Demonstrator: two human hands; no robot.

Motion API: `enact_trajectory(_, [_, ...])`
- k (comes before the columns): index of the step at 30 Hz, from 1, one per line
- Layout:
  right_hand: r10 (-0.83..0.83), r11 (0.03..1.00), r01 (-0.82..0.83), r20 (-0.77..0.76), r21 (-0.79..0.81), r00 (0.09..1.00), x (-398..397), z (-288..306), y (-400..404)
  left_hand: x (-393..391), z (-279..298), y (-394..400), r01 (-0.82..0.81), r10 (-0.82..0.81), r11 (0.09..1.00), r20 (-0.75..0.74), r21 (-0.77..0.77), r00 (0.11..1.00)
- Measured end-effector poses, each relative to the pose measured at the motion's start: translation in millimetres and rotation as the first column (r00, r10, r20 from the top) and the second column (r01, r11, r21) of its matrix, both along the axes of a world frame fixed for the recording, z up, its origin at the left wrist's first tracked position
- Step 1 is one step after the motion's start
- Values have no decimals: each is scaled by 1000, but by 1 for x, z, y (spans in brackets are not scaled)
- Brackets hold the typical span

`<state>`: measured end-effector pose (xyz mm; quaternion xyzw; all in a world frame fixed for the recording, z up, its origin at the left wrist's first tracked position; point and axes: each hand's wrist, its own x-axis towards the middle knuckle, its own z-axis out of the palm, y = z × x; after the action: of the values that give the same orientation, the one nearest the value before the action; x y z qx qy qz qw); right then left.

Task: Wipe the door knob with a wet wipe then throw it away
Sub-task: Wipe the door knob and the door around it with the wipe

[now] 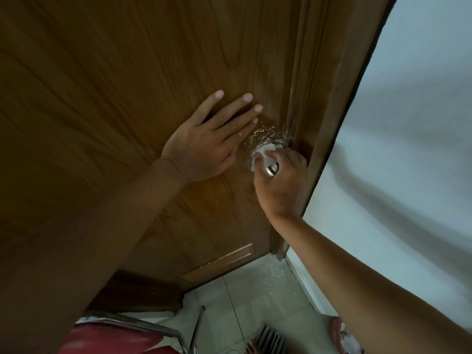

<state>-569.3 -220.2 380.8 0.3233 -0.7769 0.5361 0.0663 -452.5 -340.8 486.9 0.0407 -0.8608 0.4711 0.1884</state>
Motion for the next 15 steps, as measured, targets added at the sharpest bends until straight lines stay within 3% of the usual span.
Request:
enact_trajectory(4, [-20,999,22,-74,27,997,-7,3,3,0,0,0,6,-6,1000,-2,1,1000])
enact_trajectory(8, [36,997,-34,36,-63,999,-11,6,-3,0,0,0,0,0,1000,2,-2,1000])
enact_trajectory(13, [6,989,29,240,-144,971,-13,6,-10,0,0,0,-2,2,1000,2,3,1000])
enact_trajectory(15, [28,992,-1,213,-129,977,-9,4,-7,0,0,0,1,-1,1000,0,0,1000])
